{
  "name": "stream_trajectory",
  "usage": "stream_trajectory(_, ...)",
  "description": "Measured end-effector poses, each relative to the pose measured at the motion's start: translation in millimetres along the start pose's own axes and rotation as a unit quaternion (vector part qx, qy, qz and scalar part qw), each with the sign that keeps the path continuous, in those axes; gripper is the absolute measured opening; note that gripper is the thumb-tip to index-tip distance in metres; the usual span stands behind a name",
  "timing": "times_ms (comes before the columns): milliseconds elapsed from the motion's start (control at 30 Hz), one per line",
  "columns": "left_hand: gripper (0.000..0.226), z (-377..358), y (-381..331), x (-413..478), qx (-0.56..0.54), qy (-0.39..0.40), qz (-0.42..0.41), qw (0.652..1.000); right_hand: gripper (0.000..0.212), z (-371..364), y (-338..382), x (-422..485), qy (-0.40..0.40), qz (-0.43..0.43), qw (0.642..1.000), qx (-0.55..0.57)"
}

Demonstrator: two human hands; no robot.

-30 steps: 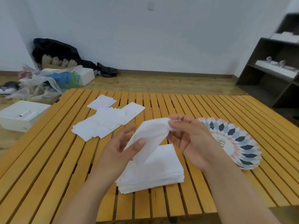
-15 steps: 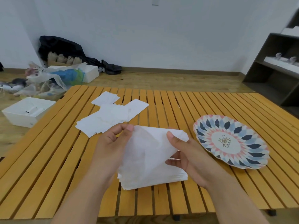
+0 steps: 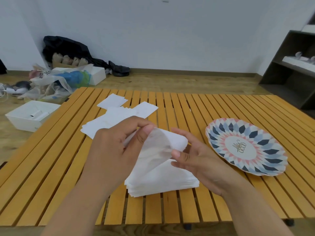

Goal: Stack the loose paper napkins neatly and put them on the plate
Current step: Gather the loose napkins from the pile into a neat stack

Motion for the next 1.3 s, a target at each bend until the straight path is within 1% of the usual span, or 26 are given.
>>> stream_trajectory(67, 0.017, -3, 6, 1, -0.061, 0.006, 0.060, 0.996, 0.089, 0, -1, 1, -0.005, 0.000, 1.000, 0.009)
stream_trajectory(133, 0.018, -5, 18, 0, -0.110, 0.002, 0.128, 0.986, 0.090, 2, -1, 1, -0.017, -0.001, 1.000, 0.012)
stream_trajectory(167, 0.017, -5, 24, -1, -0.129, -0.003, 0.159, 0.979, 0.086, 2, 1, 1, -0.020, 0.003, 1.000, 0.016)
stream_trajectory(333, 0.018, -5, 46, -8, -0.234, -0.020, 0.283, 0.930, 0.040, 1, 13, -4, -0.026, 0.027, 0.999, 0.031)
stream_trajectory(400, 0.019, -8, 52, -11, -0.266, -0.019, 0.317, 0.910, 0.031, 0, 13, -4, -0.022, 0.022, 0.999, 0.022)
stream_trajectory(467, 0.021, -9, 60, -13, -0.277, -0.025, 0.342, 0.898, 0.029, 1, 11, -4, -0.027, 0.017, 0.999, 0.016)
stream_trajectory(533, 0.023, -8, 64, -15, -0.284, -0.029, 0.353, 0.891, 0.028, 2, 12, -5, -0.028, 0.018, 0.999, 0.009)
stream_trajectory(567, 0.024, -6, 65, -15, -0.281, -0.030, 0.350, 0.893, 0.026, 2, 13, -5, -0.023, 0.019, 1.000, 0.002)
stream_trajectory(667, 0.024, 3, 60, -10, -0.229, -0.019, 0.304, 0.925, 0.019, 0, 14, -8, 0.008, 0.014, 0.999, -0.038)
stream_trajectory(733, 0.024, 8, 54, -6, -0.196, -0.004, 0.266, 0.944, 0.024, -1, 13, -10, 0.029, 0.001, 0.997, -0.072)
stream_trajectory(767, 0.024, 10, 51, -5, -0.197, -0.003, 0.256, 0.947, 0.027, -2, 12, -11, 0.037, -0.004, 0.996, -0.081)
stream_trajectory(800, 0.025, 11, 51, -5, -0.218, -0.011, 0.260, 0.941, 0.025, -3, 12, -11, 0.042, -0.004, 0.996, -0.081)
stream_trajectory(833, 0.025, 10, 54, -6, -0.259, -0.020, 0.280, 0.924, 0.020, -4, 13, -11, 0.043, 0.000, 0.997, -0.069)
stream_trajectory(900, 0.028, 0, 61, -14, -0.363, -0.010, 0.344, 0.866, 0.016, -4, 14, -11, 0.034, 0.005, 0.999, -0.017)
stream_trajectory(1000, 0.046, -26, 55, -27, -0.490, 0.086, 0.399, 0.770, 0.025, 1, 14, -8, 0.009, 0.007, 0.999, 0.053)
stream_trajectory(1033, 0.050, -32, 56, -31, -0.506, 0.110, 0.408, 0.752, 0.026, 2, 15, -8, 0.001, 0.009, 0.998, 0.063)
stream_trajectory(1067, 0.050, -36, 56, -33, -0.510, 0.125, 0.414, 0.744, 0.026, 5, 14, -7, -0.009, 0.010, 0.998, 0.065)
stream_trajectory(1133, 0.041, -40, 61, -36, -0.485, 0.144, 0.422, 0.752, 0.023, 10, 13, -7, -0.029, 0.006, 0.998, 0.058)
stream_trajectory(1200, 0.043, -40, 64, -36, -0.435, 0.152, 0.423, 0.780, 0.021, 15, 11, -6, -0.046, 0.001, 0.998, 0.037)
stream_trajectory(1267, 0.035, -35, 67, -33, -0.394, 0.131, 0.415, 0.810, 0.021, 19, 9, -6, -0.061, 0.003, 0.998, 0.011)
stream_trajectory(1300, 0.035, -32, 65, -31, -0.386, 0.119, 0.407, 0.819, 0.020, 20, 9, -6, -0.065, 0.005, 0.998, -0.001)
Point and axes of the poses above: each hand's wrist, its own x-axis towards the middle knuckle, its own z-axis out of the back of the hand, y = z × x, the point moved 8 cm from there along x, towards the middle knuckle
